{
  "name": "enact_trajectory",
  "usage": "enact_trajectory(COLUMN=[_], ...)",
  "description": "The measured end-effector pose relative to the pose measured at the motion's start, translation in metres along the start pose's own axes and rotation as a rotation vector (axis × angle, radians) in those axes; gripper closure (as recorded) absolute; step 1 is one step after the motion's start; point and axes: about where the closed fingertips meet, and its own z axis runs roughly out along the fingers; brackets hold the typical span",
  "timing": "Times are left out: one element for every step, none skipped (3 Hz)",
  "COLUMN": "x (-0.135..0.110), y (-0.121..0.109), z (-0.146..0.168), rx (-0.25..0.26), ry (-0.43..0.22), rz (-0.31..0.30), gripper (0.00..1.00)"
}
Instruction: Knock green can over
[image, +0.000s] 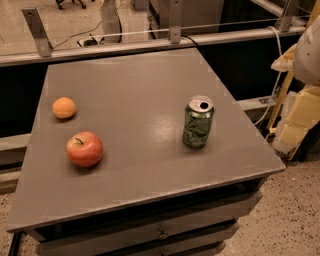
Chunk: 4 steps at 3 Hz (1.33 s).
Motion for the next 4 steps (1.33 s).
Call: enact_trajectory(x=[0.0, -0.011, -0.011, -0.028], y=[0.0, -0.004, -0.01, -0.029], z=[0.0, 0.012, 0.046, 0.073], rx=[0.0, 0.012, 0.04, 0.102], ry=[0.0, -0.133, -0.342, -0.611], rz=[0.0, -0.016, -0.036, -0.046], gripper=[0.0, 0.0, 0.0, 0.0])
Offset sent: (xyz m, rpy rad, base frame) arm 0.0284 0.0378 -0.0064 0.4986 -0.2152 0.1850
